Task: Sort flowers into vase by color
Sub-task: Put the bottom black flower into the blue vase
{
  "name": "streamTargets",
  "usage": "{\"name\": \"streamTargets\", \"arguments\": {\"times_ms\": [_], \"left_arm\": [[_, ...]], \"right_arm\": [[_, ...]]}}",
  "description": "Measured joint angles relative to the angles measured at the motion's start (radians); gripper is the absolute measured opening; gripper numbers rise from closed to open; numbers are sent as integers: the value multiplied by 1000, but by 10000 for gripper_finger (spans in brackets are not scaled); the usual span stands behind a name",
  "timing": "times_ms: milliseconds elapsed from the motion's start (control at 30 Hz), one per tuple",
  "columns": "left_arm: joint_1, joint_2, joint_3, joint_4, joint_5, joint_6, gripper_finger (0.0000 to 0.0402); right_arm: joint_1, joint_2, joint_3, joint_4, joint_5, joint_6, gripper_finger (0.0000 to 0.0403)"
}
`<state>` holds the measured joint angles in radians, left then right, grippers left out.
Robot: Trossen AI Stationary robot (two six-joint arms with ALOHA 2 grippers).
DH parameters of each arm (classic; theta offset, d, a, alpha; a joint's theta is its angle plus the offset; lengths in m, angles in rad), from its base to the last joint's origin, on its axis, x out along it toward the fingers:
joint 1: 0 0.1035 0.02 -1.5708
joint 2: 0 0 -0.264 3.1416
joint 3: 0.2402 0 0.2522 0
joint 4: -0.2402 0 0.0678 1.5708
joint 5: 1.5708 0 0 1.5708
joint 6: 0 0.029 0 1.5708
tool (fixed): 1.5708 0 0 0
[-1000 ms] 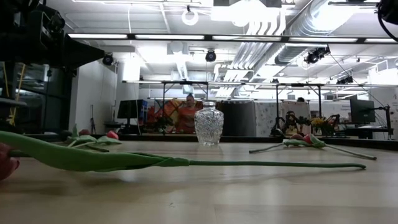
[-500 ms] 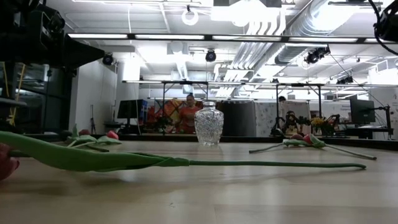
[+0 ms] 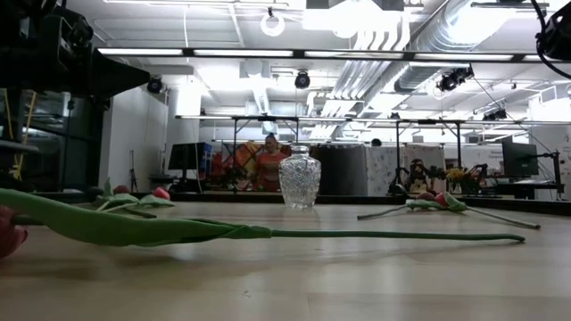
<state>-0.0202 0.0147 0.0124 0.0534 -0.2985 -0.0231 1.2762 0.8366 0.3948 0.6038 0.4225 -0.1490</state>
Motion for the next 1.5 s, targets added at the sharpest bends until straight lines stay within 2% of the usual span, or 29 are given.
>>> {"name": "streamTargets", "arguments": {"times_ms": [333, 533, 867, 1133, 1500], "left_arm": [[0, 0, 0, 0, 0, 0, 8], [0, 0, 0, 0, 0, 0, 8], [0, 0, 0, 0, 0, 0, 8], [0, 0, 0, 0, 0, 0, 8], [0, 0, 0, 0, 0, 0, 8]], "right_arm": [[0, 3, -5, 42, -15, -1, 0], [0, 64, -5, 52, -15, 18, 0], [0, 114, -5, 67, 26, 22, 0], [0, 112, -5, 67, 42, 111, 0], [0, 112, -4, 67, 129, 131, 1]]}}
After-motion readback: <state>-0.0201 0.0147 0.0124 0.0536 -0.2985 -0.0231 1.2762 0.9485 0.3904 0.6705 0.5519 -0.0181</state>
